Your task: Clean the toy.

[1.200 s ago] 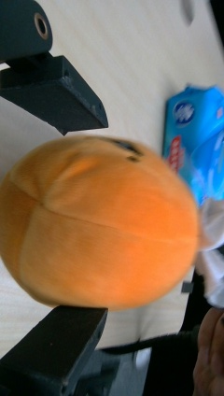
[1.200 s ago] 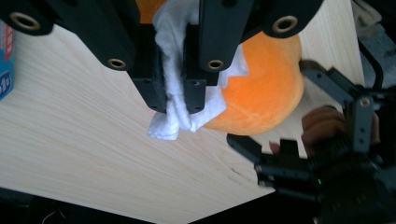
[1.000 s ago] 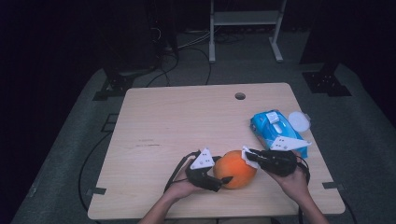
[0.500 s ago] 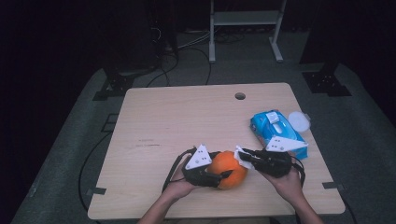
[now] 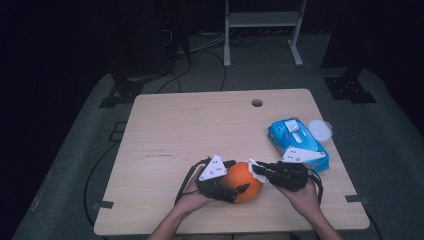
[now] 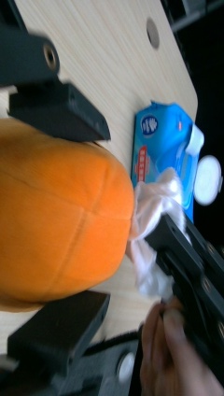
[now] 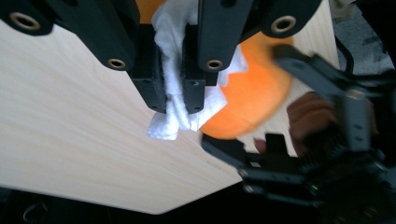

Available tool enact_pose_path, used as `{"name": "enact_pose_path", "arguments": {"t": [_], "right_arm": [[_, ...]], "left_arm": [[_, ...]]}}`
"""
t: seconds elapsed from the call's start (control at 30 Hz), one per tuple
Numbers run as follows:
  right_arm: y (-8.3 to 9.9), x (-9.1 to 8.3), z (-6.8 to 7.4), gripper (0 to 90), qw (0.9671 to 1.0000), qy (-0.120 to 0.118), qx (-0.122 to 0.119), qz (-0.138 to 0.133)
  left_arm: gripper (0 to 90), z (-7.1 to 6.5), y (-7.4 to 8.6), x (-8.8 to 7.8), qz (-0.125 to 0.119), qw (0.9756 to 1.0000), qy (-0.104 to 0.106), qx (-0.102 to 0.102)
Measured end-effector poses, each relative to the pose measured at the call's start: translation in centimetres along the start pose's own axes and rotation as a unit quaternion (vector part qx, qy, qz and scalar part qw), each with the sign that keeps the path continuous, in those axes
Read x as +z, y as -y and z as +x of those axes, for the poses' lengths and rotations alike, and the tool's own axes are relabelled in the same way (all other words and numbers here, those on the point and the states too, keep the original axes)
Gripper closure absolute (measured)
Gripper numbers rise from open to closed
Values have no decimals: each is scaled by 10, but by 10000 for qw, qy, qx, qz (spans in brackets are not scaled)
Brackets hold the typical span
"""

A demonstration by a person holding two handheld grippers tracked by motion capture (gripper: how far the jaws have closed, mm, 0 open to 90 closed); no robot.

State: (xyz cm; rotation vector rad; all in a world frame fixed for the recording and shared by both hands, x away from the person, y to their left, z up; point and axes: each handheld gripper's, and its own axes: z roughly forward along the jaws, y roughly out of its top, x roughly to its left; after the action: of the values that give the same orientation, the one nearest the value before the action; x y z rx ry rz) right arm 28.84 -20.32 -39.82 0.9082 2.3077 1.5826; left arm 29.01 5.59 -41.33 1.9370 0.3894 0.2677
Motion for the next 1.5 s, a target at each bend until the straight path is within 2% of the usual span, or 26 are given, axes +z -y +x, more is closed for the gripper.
{"name": "enact_pose_path", "arguments": {"t": [0.07, 0.1, 0.17, 0.23, 0.37, 0.4, 0.43, 0.53, 0.57, 0.6, 0.63, 0.67, 0.73, 0.8, 0.9, 1.0, 1.03, 1.07, 1.13, 1.17, 1.23, 1.3, 1.37, 1.43, 1.5], "right_arm": [[3, -2, -4, 806, 9999, 41, 93, -1], [3, -2, -4, 806, 9999, 55, 96, -8], [3, -2, -4, 807, 9999, 129, 61, -16], [4, -1, -5, 806, 9999, 118, 39, 0], [4, -1, -8, 806, 9999, 117, 122, -19], [4, -1, -8, 806, 9998, 106, 152, -23], [4, -1, -8, 807, 9998, 108, 156, -25], [0, -3, -6, 807, 9997, 165, 162, -100], [-1, -5, -7, 808, 9996, 149, 171, -148], [-3, -7, -8, 807, 9995, 117, 192, -239], [-4, -9, -9, 808, 9992, 77, 241, -307], [-6, -13, -12, 808, 9985, -8, 334, -423], [-8, -18, -13, 809, 9972, -115, 459, -580], [-10, -19, -10, 808, 9968, -156, 451, -634], [-11, -17, -1, 809, 9975, -172, 319, -609], [-14, -11, 9, 809, 9969, -498, 199, -572], [-15, -8, 16, 808, 9976, -483, 62, -484], [-15, -3, 23, 807, 9987, -330, -205, -341], [-14, 1, 27, 805, 9988, -91, -408, -267], [-14, 1, 25, 804, 9987, 23, -432, -265], [-12, -1, 16, 804, 9983, 285, -442, -258], [-7, -4, 4, 804, 9980, 475, -344, -215], [-3, -6, -3, 804, 9978, 602, -268, -95], [1, -8, -5, 805, 9983, 552, -154, -63], [0, -8, 0, 805, 9990, 398, -162, -119]], "left_arm": [[104, 6, 3, -2, -16, 9998, 179, -73], [94, 9, 5, -3, -17, 9996, 288, -75], [81, 16, 11, -7, 26, 9991, 425, 48], [81, 21, 18, -8, -4, 9983, 585, -18], [34, 22, 29, 3, 209, 9969, 752, 99], [35, 21, 29, 5, 223, 9971, 715, 123], [48, 20, 29, 7, 230, 9978, 614, 19], [215, 14, 22, 3, 41, 9994, 342, 98], [241, 11, 18, 0, -21, 9995, 271, 139], [261, 9, 14, -3, -100, 9995, 239, 172], [272, 7, 7, -8, -224, 9994, 222, 144], [281, 7, 2, -11, -249, 9994, 218, 80], [297, 6, -5, -14, -136, 9998, 141, 92], [299, 4, -4, -13, -27, 9999, 98, 139], [300, 7, 5, -3, 229, 9997, 8, -103], [297, 6, 9, 5, 336, 9990, -95, -292], [294, 5, 9, 6, 298, 9991, -73, -299], [287, 4, 9, 7, 322, 9991, -99, -266], [276, 3, 10, 7, 358, 9990, -122, -254], [269, 4, 11, 7, 367, 9989, -107, -275], [257, 7, 14, 8, 361, 9987, -106, -357], [242, 10, 16, 7, 351, 9983, -110, -444], [226, 11, 17, 7, 340, 9980, -128, -525], [212, 12, 18, 9, 335, 9976, -130, -596], [203, 12, 18, 10, 333, 9974, -176, -623]]}}
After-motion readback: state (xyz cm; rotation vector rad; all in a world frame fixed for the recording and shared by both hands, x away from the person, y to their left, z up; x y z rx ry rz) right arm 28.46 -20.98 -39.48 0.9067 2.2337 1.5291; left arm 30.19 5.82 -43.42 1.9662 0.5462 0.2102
